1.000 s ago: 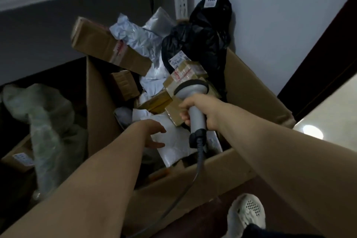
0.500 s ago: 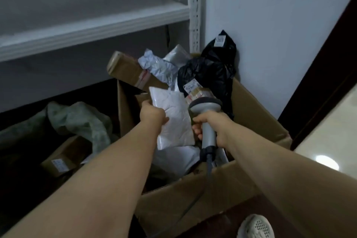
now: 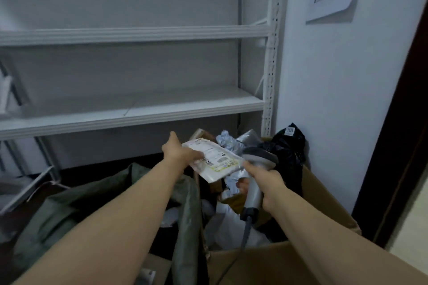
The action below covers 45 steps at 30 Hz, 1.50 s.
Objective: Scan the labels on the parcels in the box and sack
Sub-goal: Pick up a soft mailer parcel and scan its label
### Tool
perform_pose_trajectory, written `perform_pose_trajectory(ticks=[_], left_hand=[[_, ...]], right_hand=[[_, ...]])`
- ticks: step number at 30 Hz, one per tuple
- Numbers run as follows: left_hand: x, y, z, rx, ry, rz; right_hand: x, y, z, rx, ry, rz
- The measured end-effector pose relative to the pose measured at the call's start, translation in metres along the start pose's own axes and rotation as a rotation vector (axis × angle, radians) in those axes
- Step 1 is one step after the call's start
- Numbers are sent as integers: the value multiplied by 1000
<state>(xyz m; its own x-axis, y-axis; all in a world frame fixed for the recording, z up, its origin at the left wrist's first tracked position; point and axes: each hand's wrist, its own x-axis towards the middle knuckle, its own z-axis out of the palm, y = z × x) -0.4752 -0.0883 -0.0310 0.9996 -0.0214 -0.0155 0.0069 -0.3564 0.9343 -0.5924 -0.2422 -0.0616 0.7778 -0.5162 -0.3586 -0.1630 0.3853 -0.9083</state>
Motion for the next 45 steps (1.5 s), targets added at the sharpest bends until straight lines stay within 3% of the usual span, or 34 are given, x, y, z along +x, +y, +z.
perform_pose_trajectory(ticks=[3,8,13,14,16,17,19,25,30,45], left_hand=[[-13,-1,-32,23,15,-66],[15,-28,-62,-199,-122,-167],[-28,-9,-76,-398,232,-256],[-25,-12,-79,-518,194,-272],[-37,-10,-85,-669,-72,-292],[-44,-11,-86,-637,-205,-310],[-57,-9,-83,-526,-311,-292],[-49,-4,-84,-452,-61,-176],[-39,-6,-97,-281,1,-130],[-35,-15,-105,-249,-14,-149]], right_hand=[[-15,1,14,12,-20,-39],[-31,8,37,67,9,-112],[-36,11,55,88,37,-150],[-37,12,57,94,41,-167],[-40,11,61,95,41,-214],[-40,11,60,86,36,-228],[-42,10,58,56,27,-241],[-47,11,50,-225,-144,-293],[-56,7,47,-438,-285,-351],[-60,-1,45,-364,-232,-359]])
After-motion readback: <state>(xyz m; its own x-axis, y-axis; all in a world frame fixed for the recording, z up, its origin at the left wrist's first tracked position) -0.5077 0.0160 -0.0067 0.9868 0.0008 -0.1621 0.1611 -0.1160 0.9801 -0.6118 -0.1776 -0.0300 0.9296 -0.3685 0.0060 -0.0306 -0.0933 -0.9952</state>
